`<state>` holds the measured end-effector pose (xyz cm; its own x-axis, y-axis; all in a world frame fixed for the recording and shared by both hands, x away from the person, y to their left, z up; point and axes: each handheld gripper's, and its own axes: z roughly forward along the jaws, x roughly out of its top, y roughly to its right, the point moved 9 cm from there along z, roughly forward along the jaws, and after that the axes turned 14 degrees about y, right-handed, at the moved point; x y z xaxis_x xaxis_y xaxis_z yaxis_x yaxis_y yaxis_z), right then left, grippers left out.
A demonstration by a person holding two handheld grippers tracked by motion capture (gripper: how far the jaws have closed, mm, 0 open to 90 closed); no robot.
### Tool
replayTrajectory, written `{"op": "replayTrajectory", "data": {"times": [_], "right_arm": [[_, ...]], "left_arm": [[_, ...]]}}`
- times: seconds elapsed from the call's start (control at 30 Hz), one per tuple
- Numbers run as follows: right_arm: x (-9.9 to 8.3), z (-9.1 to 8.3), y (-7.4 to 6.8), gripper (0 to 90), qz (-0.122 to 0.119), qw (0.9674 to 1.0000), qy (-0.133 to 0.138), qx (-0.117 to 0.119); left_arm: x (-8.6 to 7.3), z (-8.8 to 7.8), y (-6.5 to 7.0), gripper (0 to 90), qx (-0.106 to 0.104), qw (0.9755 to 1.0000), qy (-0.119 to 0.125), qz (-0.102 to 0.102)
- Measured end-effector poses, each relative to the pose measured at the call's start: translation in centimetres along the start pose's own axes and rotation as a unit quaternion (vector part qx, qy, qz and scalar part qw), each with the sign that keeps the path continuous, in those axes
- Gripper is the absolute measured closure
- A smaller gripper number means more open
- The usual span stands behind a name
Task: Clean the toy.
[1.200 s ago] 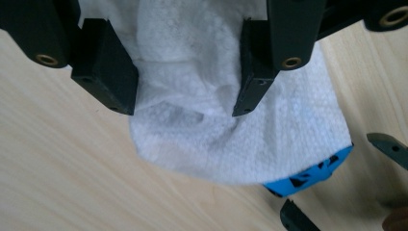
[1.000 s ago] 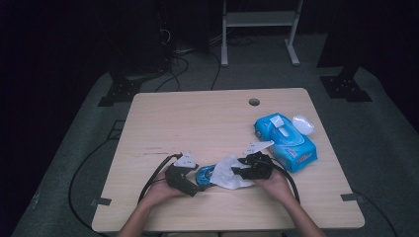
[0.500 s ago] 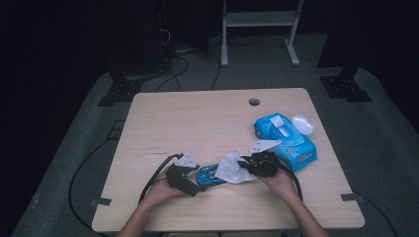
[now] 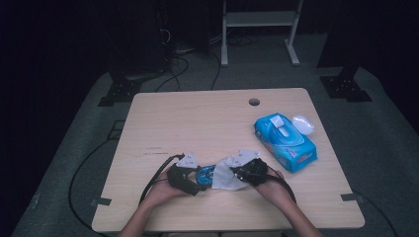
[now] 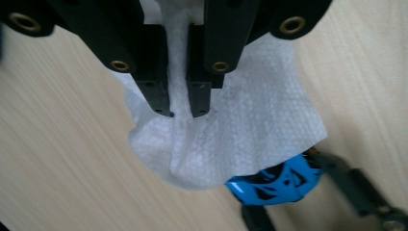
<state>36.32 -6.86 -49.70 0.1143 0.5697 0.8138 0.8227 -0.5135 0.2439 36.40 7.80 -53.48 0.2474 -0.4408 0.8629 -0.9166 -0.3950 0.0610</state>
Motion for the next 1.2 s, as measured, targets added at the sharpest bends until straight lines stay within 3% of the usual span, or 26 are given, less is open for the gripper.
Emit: {"op": "replayTrajectory", "data": {"times": [0.17,0.3,0.33,0.37,0.4,0.43,0.47,0.7,0.87,0.97,1.07,1.2], "right_arm": [[0.4,0.9,-1.4,70.5,-0.013,0.9997,0.016,0.014],[0.4,1.7,-2.4,72.8,-0.019,0.999,0.021,0.033],[0.5,1.8,-2.6,75.1,-0.015,0.9989,0.029,0.034],[0.5,1.8,-2.6,79.2,0.009,0.9979,0.038,0.051],[0.5,1.8,-2.6,79.2,0.009,0.9979,0.038,0.051],[0.3,1.6,-2.1,80.5,0.032,0.9969,0.039,0.06],[0.3,1.6,-2.1,80.5,0.032,0.9969,0.039,0.06],[-1.8,0.5,0.9,81.7,0.086,0.9955,0.029,0.027],[-1.3,0.8,0.0,82.1,0.077,0.996,0.034,0.03],[-0.2,1.4,-1.3,81.8,0.089,0.9927,0.055,0.062],[-0.3,1.4,-1.2,81.9,0.088,0.9927,0.052,0.064],[-1.2,0.9,0.3,81.9,0.105,0.9925,0.04,0.047]], "left_arm": [[0.0,0.0,0.0,23.5,0.002,1.0,-0.002,0.005],[-0.1,0.0,0.0,23.5,0.004,0.9999,-0.006,0.01],[-0.1,0.0,0.0,23.6,0.004,0.9999,-0.004,0.008],[-0.1,0.0,0.0,23.6,0.005,0.9999,-0.004,0.008],[-0.1,0.0,0.0,23.6,0.005,0.9999,-0.004,0.008],[0.0,0.1,0.1,23.7,0.007,1.0,-0.002,0.007],[0.0,0.1,0.1,23.7,0.007,1.0,-0.002,0.007],[-0.1,0.1,0.0,23.8,0.008,0.9999,-0.003,0.014],[-0.1,0.1,0.1,23.8,0.01,0.9999,-0.001,0.013],[-0.1,0.1,0.1,23.8,0.01,0.9999,-0.002,0.013],[-0.1,0.1,0.1,23.8,0.01,0.9999,-0.002,0.013],[-0.1,0.1,0.1,23.8,0.01,0.9999,0.001,0.011]]}}
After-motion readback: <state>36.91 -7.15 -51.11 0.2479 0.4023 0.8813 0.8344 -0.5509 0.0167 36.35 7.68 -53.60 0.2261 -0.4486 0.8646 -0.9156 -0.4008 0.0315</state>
